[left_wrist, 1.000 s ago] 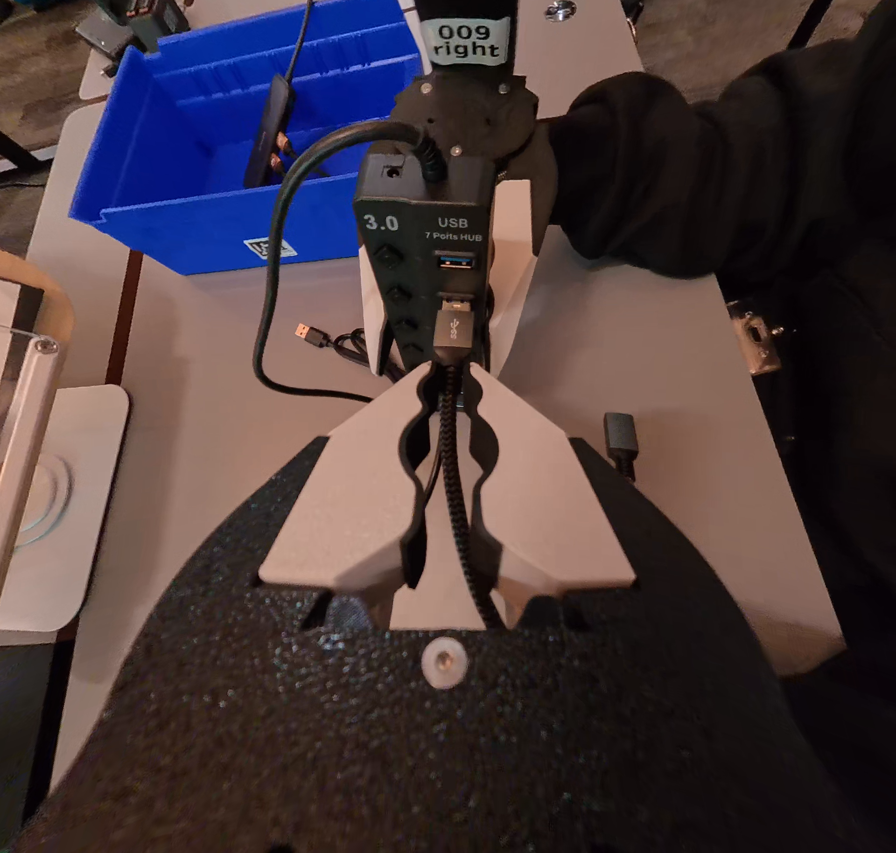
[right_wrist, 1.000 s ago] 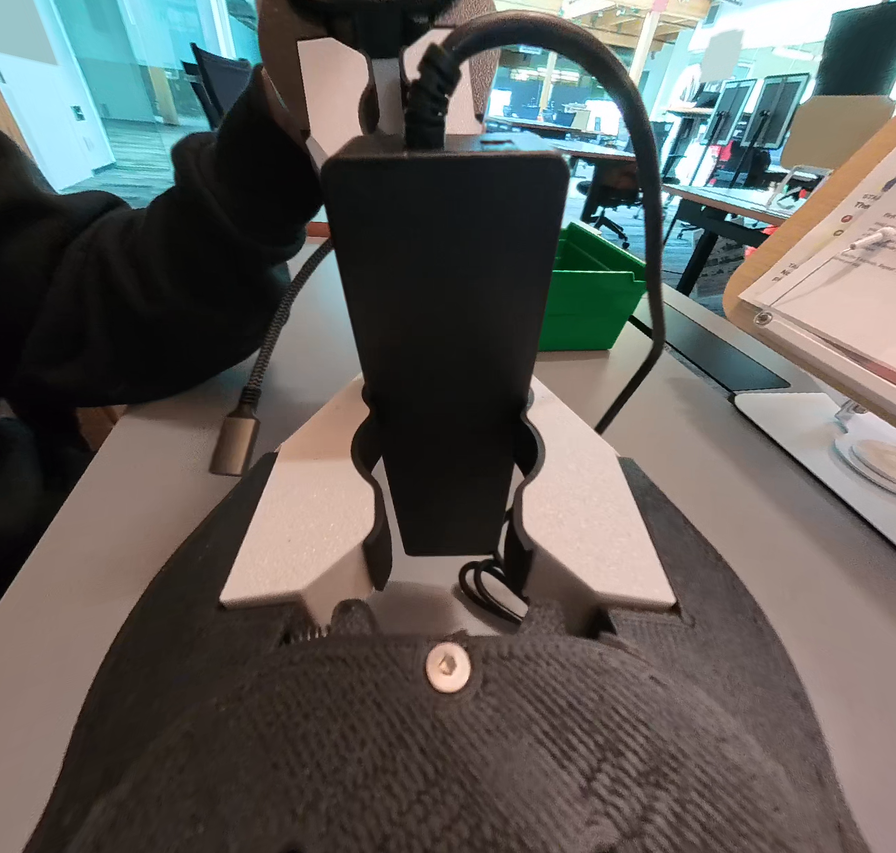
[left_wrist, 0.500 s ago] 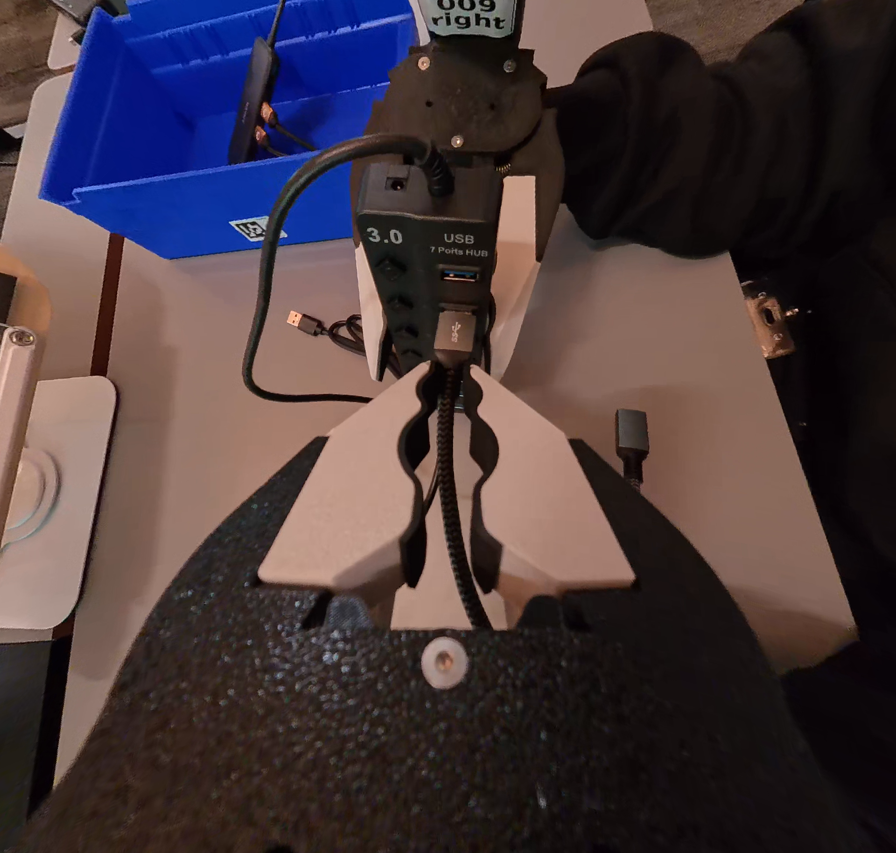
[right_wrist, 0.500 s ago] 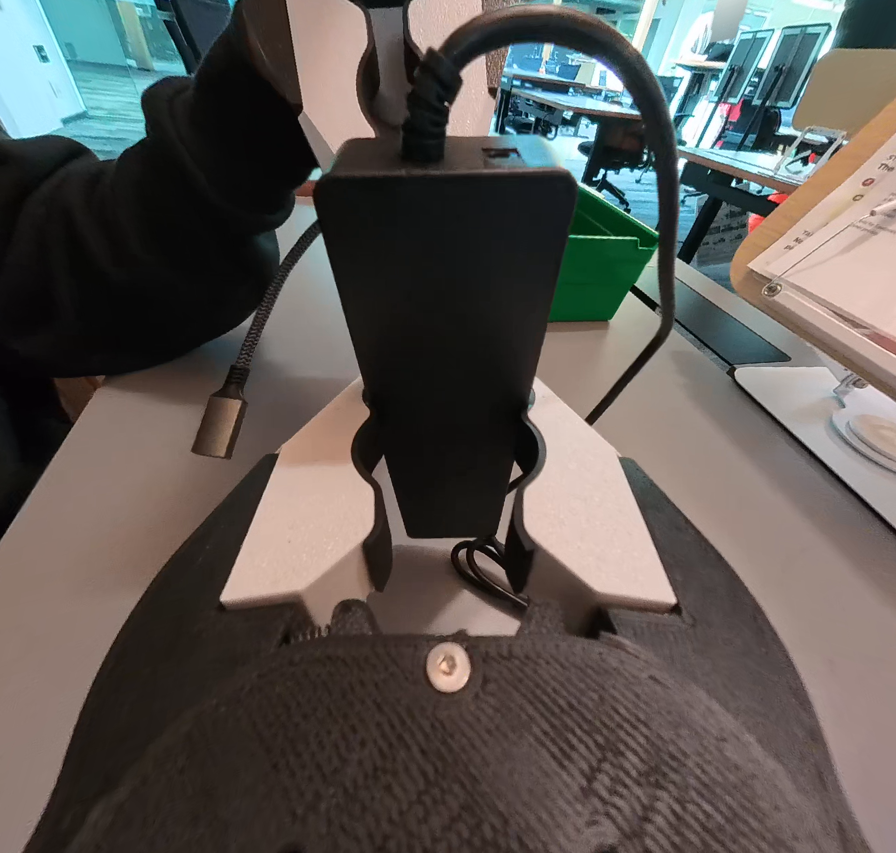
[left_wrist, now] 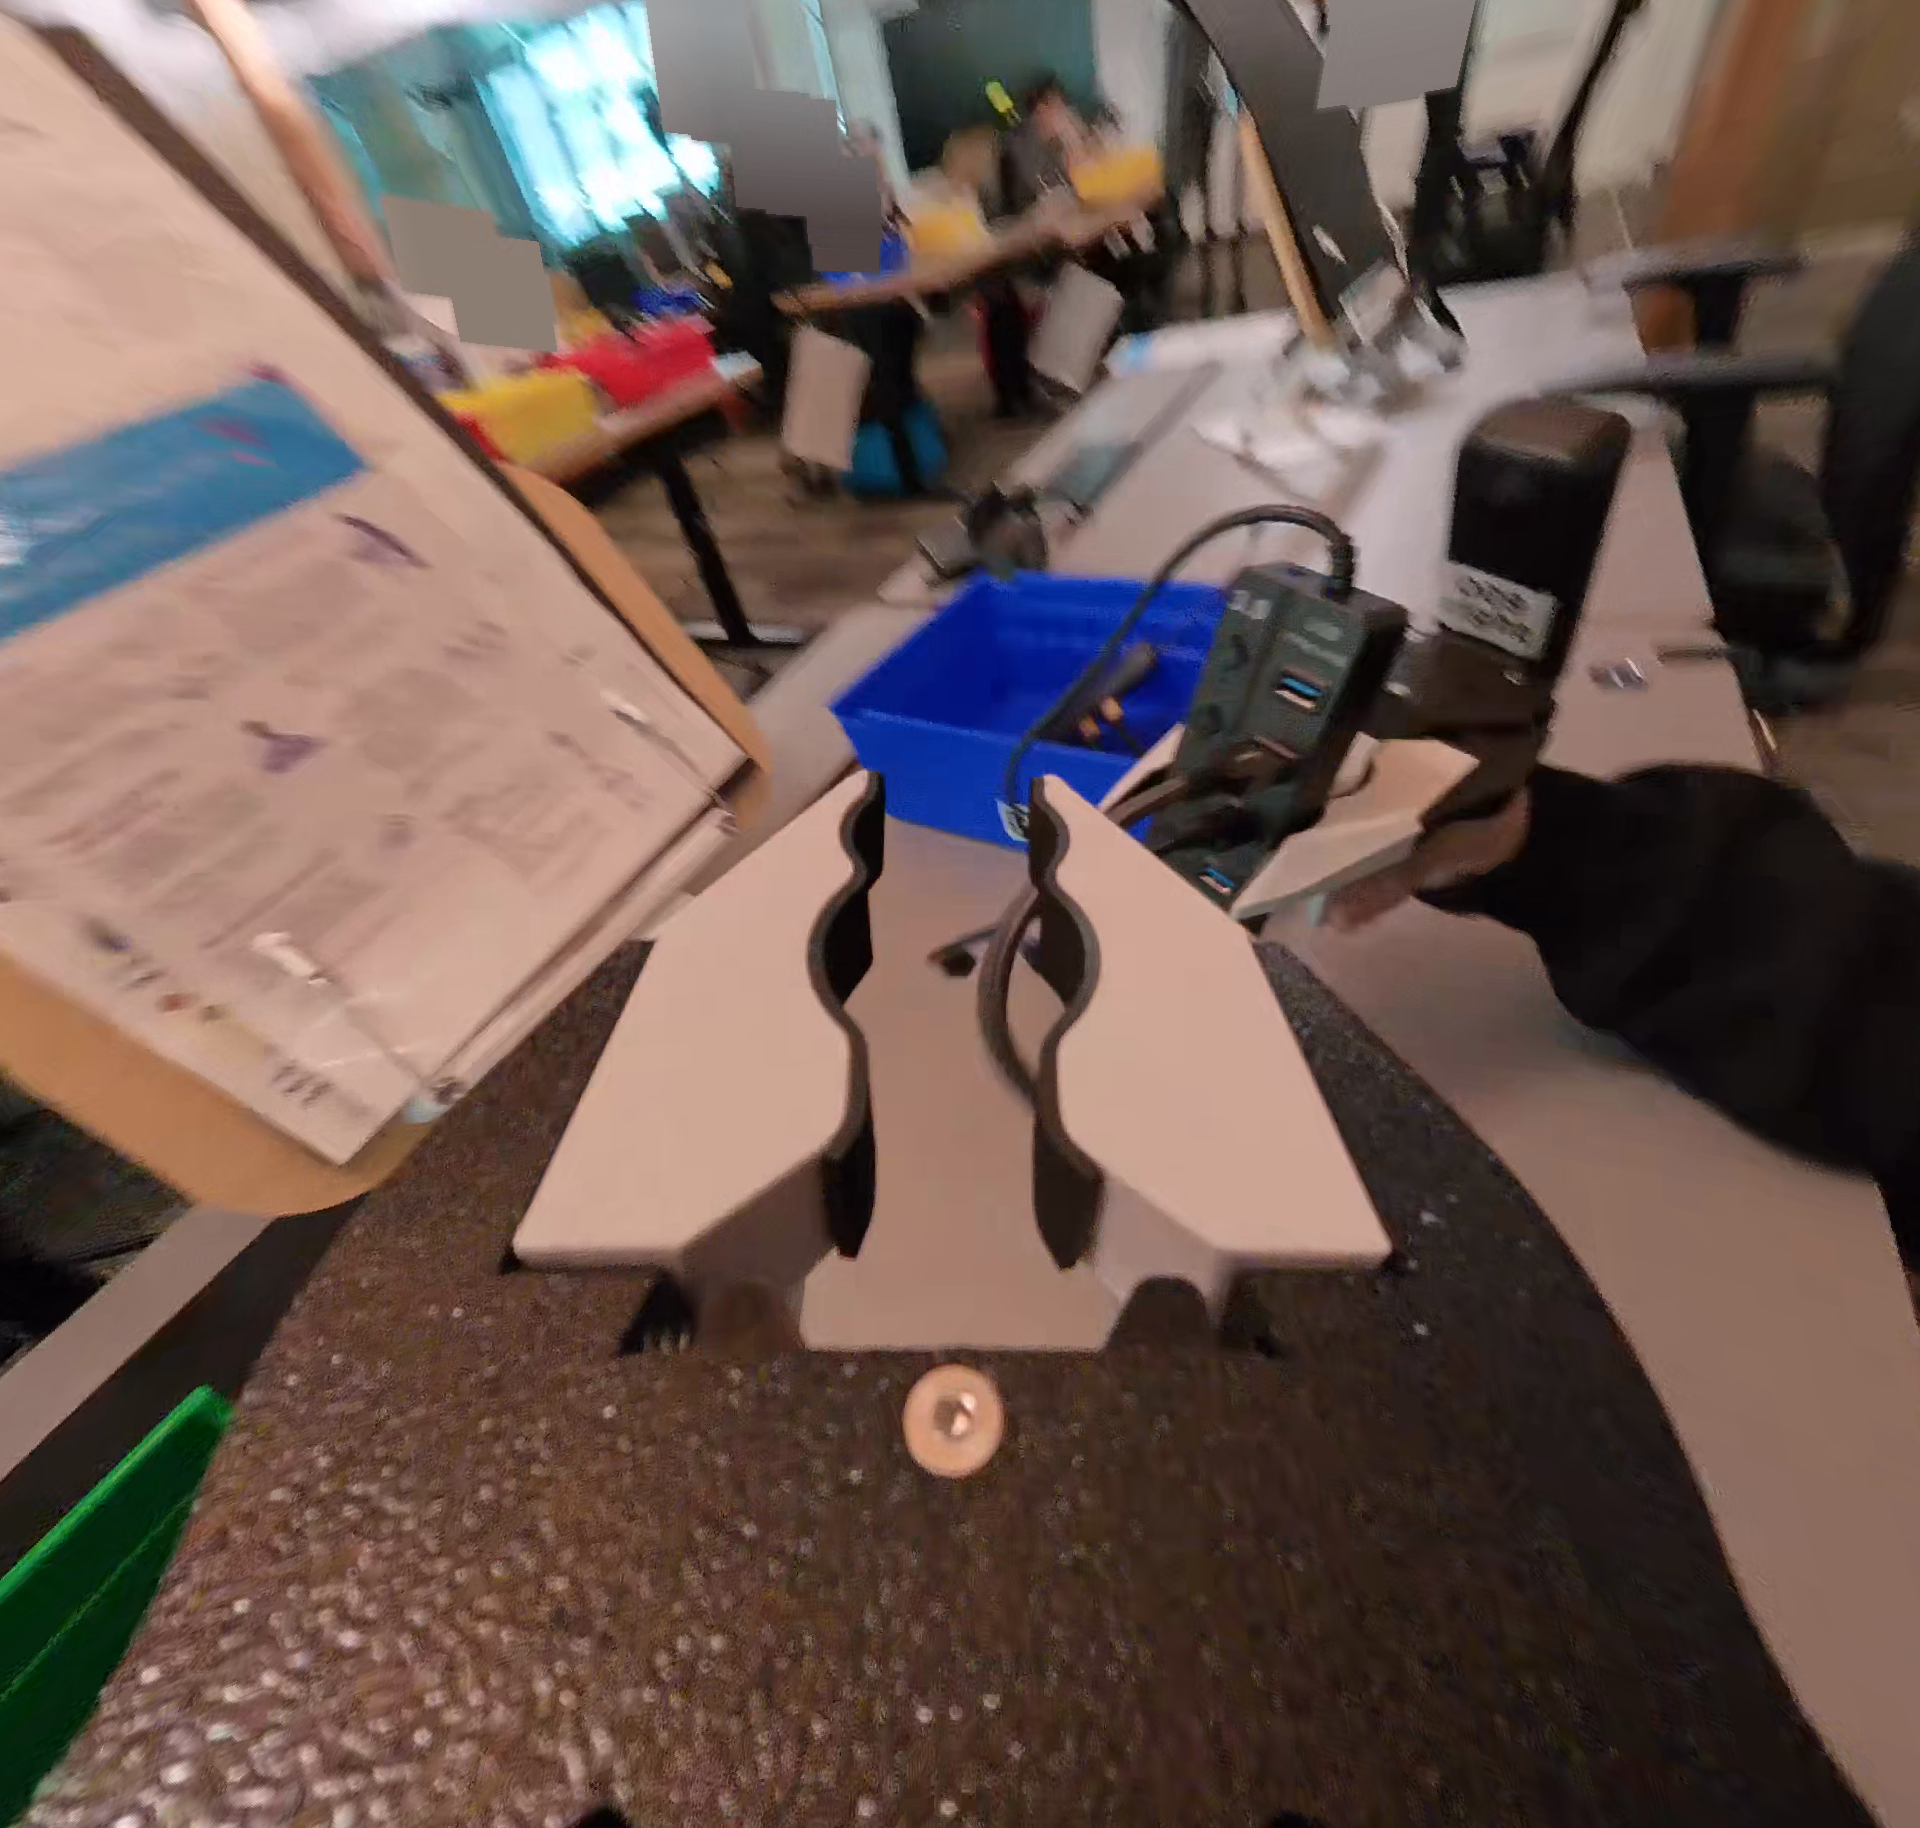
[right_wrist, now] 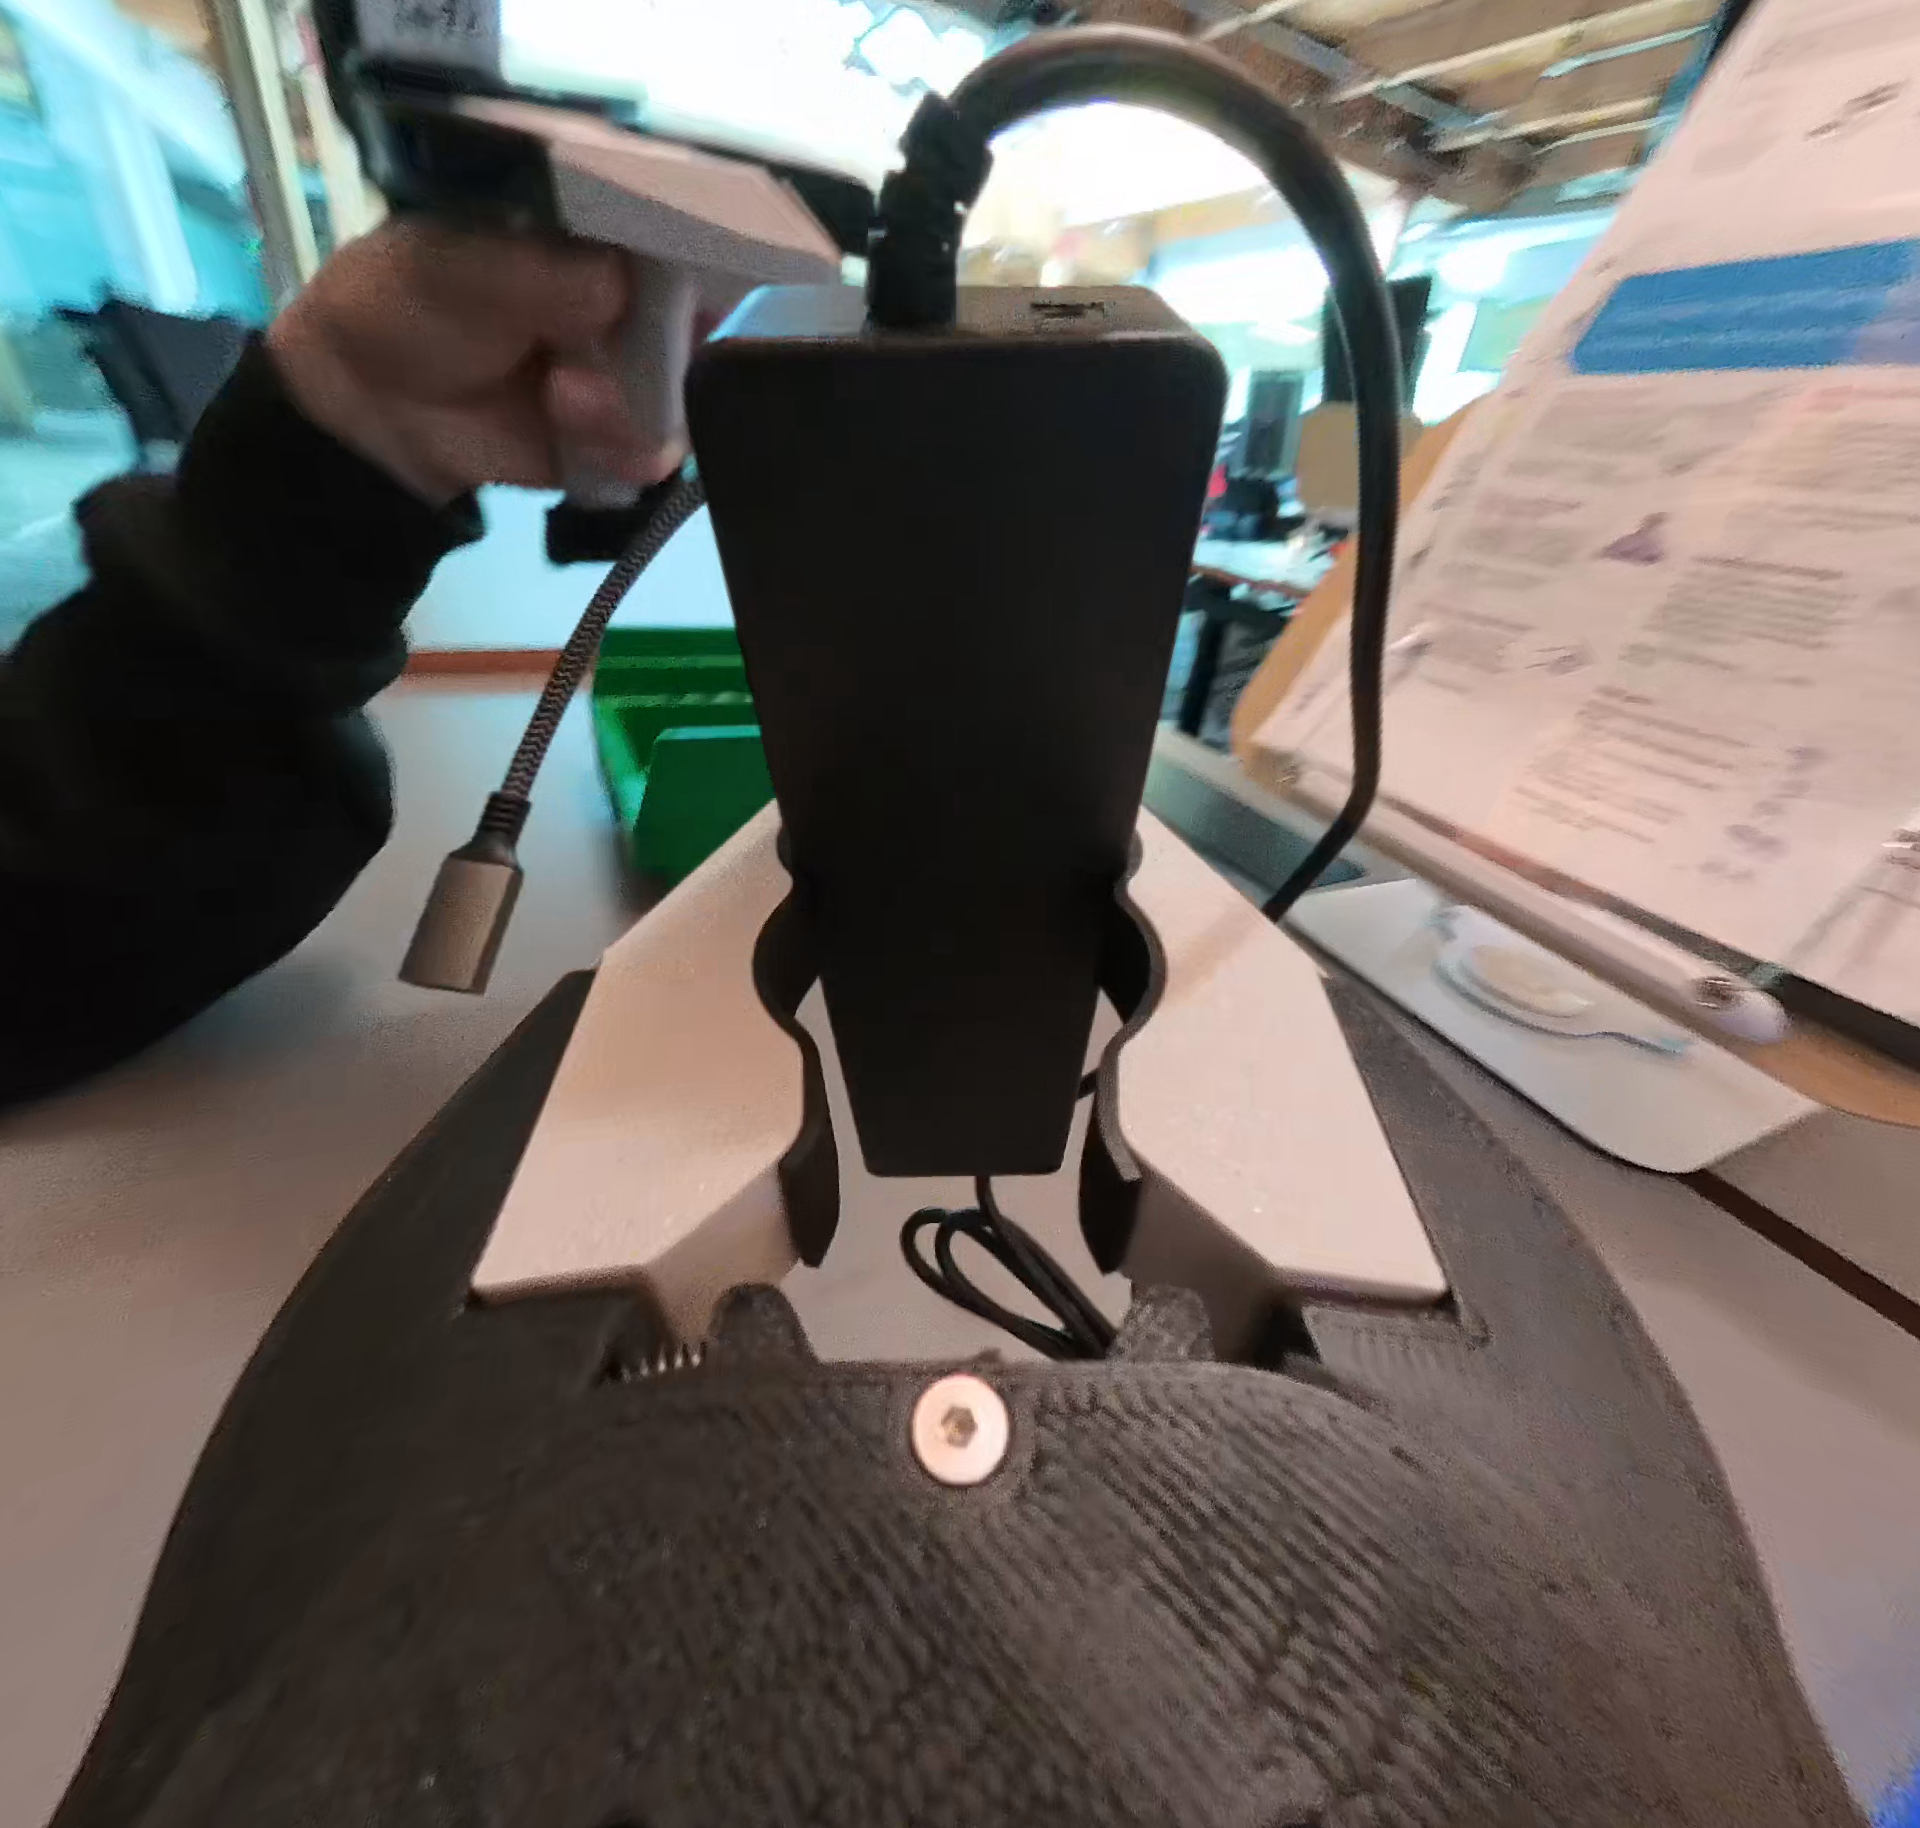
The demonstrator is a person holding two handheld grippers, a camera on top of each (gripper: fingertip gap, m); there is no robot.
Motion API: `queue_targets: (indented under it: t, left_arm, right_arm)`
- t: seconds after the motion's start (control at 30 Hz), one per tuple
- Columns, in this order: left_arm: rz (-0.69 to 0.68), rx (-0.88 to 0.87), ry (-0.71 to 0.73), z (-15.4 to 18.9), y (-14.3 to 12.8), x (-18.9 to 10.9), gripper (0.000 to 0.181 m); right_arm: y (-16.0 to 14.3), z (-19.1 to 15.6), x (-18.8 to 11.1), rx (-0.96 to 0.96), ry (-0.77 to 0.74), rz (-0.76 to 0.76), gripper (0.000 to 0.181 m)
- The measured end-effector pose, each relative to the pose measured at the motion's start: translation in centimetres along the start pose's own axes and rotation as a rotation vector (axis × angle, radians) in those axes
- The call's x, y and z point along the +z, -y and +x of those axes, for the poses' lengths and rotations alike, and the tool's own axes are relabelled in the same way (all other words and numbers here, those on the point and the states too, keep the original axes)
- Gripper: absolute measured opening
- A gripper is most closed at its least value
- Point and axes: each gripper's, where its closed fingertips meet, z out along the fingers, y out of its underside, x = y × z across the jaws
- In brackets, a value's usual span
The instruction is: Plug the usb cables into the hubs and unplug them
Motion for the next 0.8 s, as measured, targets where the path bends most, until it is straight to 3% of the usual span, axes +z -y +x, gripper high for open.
queue_targets:
  t: [0.07, 0.2, 0.5, 0.63, 0.8]
  left_arm:
    - [0.049, -0.027, 0.059, -1.4, 0.6, -1.1, 0.025]
    - [-0.042, -0.018, 0.094, -2.5, -1.2, -1.0, 0.027]
    - [-0.127, 0.035, 0.063, -1.9, -2.9, 0.6, 0.031]
    - [-0.133, 0.034, 0.065, -2.0, -3.2, 0.7, 0.031]
    - [-0.140, 0.030, 0.059, -2.0, -3.5, 0.9, 0.031]
  right_arm:
    - [1.7, 1.3, -1.0, 0.002, -0.071, 0.036, 0.052]
    - [5.6, 3.7, -3.7, 0.004, -0.161, 0.058, 0.052]
    - [13.8, 11.0, -10.9, 0.103, -0.297, 0.157, 0.052]
    - [15.3, 13.2, -13.0, 0.131, -0.342, 0.178, 0.052]
    - [14.7, 16.3, -14.8, 0.231, -0.412, 0.204, 0.052]
